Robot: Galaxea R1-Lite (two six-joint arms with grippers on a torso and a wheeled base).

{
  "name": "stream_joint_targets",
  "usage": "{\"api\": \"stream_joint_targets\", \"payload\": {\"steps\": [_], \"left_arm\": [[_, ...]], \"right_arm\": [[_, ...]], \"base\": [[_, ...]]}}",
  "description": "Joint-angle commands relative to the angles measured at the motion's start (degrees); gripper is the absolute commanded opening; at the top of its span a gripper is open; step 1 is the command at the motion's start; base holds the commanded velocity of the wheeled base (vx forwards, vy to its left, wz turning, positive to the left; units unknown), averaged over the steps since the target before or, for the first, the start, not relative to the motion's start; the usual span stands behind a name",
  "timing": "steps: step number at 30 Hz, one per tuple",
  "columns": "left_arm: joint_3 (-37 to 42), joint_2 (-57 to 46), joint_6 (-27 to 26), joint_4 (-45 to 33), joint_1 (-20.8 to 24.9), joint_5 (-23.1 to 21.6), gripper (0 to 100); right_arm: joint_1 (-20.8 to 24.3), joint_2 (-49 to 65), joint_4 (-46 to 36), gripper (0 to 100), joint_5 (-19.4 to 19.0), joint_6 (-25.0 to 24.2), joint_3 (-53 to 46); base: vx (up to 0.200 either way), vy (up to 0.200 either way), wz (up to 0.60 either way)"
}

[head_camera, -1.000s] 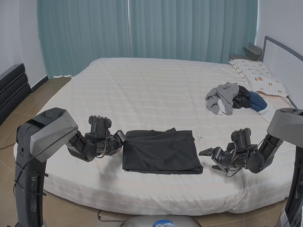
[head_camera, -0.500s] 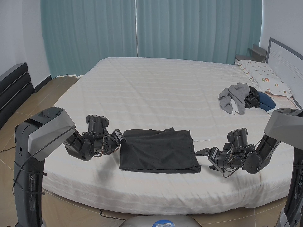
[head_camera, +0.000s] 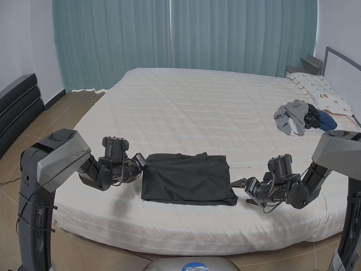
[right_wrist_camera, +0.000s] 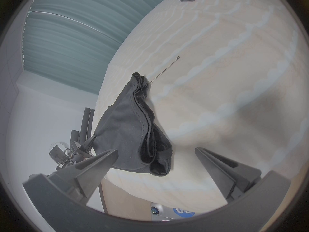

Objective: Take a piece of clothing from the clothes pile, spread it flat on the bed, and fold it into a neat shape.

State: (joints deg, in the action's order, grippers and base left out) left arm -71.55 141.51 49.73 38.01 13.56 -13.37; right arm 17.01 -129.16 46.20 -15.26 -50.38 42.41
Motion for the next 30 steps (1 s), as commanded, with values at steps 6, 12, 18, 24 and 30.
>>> {"api": "stream_joint_targets", "payload": {"steps": [6, 12, 18, 24, 30], "left_arm": [[0.3, 0.3, 0.5, 0.1, 0.6, 0.0, 0], [0.5, 0.2, 1.3, 0.2, 1.0, 0.0, 0], [0.8, 0.0, 1.3, 0.2, 1.2, 0.0, 100], [1.4, -0.3, 1.3, 0.0, 0.9, 0.1, 100], [3.2, -1.4, 2.3, 0.2, 0.5, 0.1, 100]], "right_arm": [[0.1, 0.0, 0.0, 100, 0.1, -2.0, 0.9], [0.1, -0.3, 0.0, 100, 0.1, -3.4, 1.5], [0.0, -0.4, 0.0, 100, 0.1, -3.4, 1.5], [0.0, -0.3, 0.0, 100, 0.1, -3.4, 1.4], [0.7, 0.0, 0.0, 100, 0.1, -3.6, 1.0]], "base": [[0.000, 0.000, 0.00], [0.000, 0.000, 0.00], [0.000, 0.000, 0.00], [0.000, 0.000, 0.00], [0.000, 0.000, 0.00]]}}
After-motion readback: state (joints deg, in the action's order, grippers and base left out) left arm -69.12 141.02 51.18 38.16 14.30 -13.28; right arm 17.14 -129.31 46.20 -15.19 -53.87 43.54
